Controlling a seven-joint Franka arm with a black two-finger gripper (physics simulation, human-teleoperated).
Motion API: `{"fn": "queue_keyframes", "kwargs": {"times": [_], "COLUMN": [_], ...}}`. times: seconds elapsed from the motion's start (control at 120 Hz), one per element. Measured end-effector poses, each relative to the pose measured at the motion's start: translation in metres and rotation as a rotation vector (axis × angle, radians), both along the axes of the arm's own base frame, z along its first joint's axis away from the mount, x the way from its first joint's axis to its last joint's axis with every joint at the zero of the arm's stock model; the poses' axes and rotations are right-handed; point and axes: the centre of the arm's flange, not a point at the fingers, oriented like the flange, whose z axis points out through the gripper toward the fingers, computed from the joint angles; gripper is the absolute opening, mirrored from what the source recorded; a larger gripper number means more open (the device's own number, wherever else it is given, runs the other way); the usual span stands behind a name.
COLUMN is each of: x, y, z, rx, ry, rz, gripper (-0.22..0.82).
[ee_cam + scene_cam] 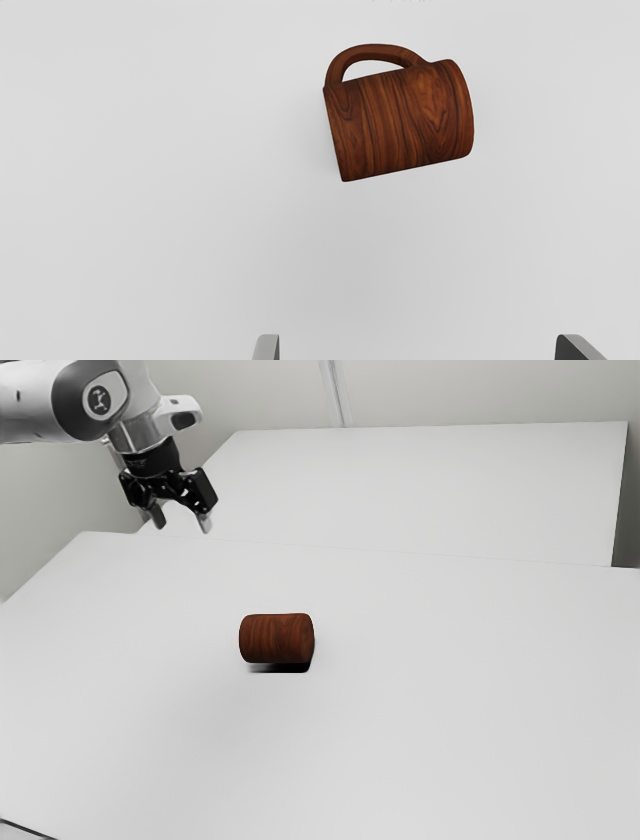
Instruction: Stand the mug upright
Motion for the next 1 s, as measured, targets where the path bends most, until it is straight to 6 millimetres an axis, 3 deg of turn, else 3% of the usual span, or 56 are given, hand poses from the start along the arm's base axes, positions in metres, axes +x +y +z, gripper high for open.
{"fn": "queue_keyframes", "kwargs": {"times": [0.242,0.375,0.608,0.842,1.0], "x": [0.001,-0.004,-0.014,-0.013,0.001], "y": [0.001,0.006,0.026,0.05,0.05], "z": [0.009,-0.004,-0.047,-0.108,-0.146], "rx": [-0.016,-0.061,-0.195,-0.373,-0.475], "ry": [-0.004,0.03,0.097,0.096,0.072], "rz": [0.006,0.028,0.084,0.088,0.054], "gripper": [0.6,0.6,0.6,0.6,0.6]}}
